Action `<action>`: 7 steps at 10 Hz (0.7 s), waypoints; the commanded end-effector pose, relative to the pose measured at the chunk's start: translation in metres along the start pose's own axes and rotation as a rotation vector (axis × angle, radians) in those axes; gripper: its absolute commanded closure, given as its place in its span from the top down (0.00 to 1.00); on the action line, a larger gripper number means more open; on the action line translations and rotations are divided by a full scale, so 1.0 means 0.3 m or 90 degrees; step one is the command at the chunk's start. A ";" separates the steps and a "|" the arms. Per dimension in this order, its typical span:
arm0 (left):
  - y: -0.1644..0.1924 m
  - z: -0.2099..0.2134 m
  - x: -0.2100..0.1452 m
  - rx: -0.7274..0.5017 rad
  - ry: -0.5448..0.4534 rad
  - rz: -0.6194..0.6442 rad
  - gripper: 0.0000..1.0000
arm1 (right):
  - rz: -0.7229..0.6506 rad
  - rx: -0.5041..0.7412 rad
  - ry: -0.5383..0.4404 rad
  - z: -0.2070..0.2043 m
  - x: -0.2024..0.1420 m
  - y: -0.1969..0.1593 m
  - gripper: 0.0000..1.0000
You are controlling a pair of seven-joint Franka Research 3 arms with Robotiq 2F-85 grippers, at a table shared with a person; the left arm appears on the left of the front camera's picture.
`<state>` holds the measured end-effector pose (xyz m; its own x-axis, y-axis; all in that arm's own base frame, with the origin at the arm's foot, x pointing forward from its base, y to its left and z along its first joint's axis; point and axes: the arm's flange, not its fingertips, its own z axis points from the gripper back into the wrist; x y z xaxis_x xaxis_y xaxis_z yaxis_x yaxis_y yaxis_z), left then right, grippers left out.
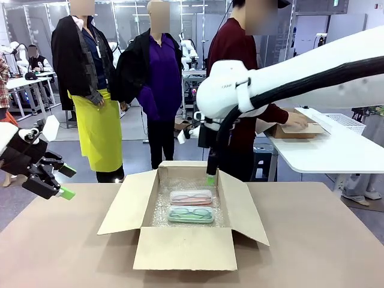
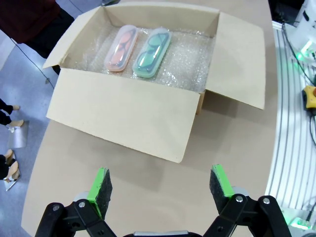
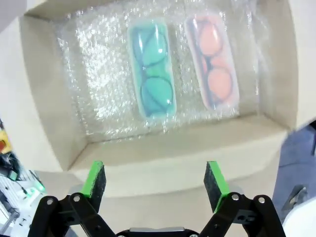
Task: Pack the glasses set securely to prepare it for shipping.
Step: Position the Package Box on the left side of the table.
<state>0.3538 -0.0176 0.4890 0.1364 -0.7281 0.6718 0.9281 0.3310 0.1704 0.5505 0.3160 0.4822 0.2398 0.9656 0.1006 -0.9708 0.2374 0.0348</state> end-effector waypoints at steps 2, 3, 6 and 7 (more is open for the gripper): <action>0.005 0.003 -0.004 -0.008 -0.017 -0.008 1.00 | -0.096 -0.048 -0.049 0.068 -0.212 0.124 1.00; 0.005 0.003 -0.004 -0.008 -0.017 -0.008 1.00 | -0.082 -0.073 -0.074 0.090 -0.295 0.162 1.00; 0.005 0.003 -0.004 -0.008 -0.017 -0.008 1.00 | -0.031 -0.105 -0.139 0.155 -0.582 0.267 1.00; 0.005 0.003 -0.004 -0.008 -0.017 -0.008 1.00 | -0.053 -0.109 -0.160 0.171 -0.685 0.272 1.00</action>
<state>0.3538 -0.0181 0.4891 0.1363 -0.7291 0.6707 0.9283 0.3304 0.1705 0.4403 0.1537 0.5203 0.3315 0.8970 0.2924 -0.9203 0.3757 -0.1093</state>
